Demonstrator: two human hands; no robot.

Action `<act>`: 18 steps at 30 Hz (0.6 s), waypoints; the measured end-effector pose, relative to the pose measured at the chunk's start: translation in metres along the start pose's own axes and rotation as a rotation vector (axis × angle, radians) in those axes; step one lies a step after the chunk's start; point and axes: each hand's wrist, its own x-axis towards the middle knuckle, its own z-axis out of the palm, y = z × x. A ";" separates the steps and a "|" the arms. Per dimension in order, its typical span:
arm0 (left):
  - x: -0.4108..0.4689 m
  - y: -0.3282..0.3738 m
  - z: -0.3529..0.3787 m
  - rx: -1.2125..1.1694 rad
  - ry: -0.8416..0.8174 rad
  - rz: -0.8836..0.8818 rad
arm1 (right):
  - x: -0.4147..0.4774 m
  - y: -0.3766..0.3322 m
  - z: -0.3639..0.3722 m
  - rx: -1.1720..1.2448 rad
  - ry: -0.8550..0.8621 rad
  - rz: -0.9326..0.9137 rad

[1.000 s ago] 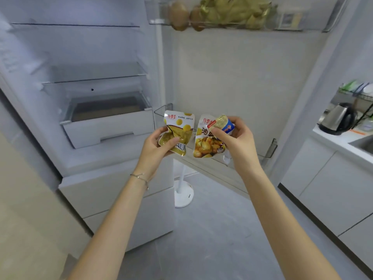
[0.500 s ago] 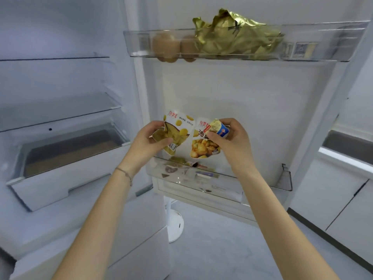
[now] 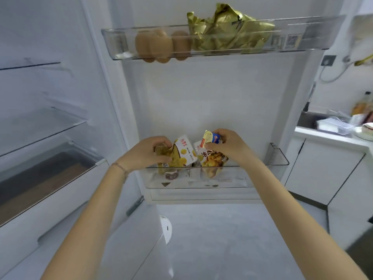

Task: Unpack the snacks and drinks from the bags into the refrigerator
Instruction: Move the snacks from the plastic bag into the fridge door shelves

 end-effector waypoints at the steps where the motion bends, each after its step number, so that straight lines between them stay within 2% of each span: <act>1: 0.003 0.001 0.001 0.053 -0.052 0.004 | 0.000 0.000 -0.001 0.012 0.005 0.015; 5: 0.012 0.004 0.006 0.200 -0.234 -0.022 | 0.001 0.001 0.001 0.010 -0.156 0.045; 12: 0.016 0.008 0.008 0.256 -0.342 -0.103 | 0.008 -0.003 0.009 -0.187 -0.293 0.030; 15: 0.016 0.001 0.008 0.281 -0.319 -0.111 | 0.009 -0.005 0.017 -0.301 -0.322 -0.006; 18: 0.015 -0.005 0.012 0.221 -0.234 -0.123 | 0.009 0.000 0.020 -0.309 -0.314 -0.001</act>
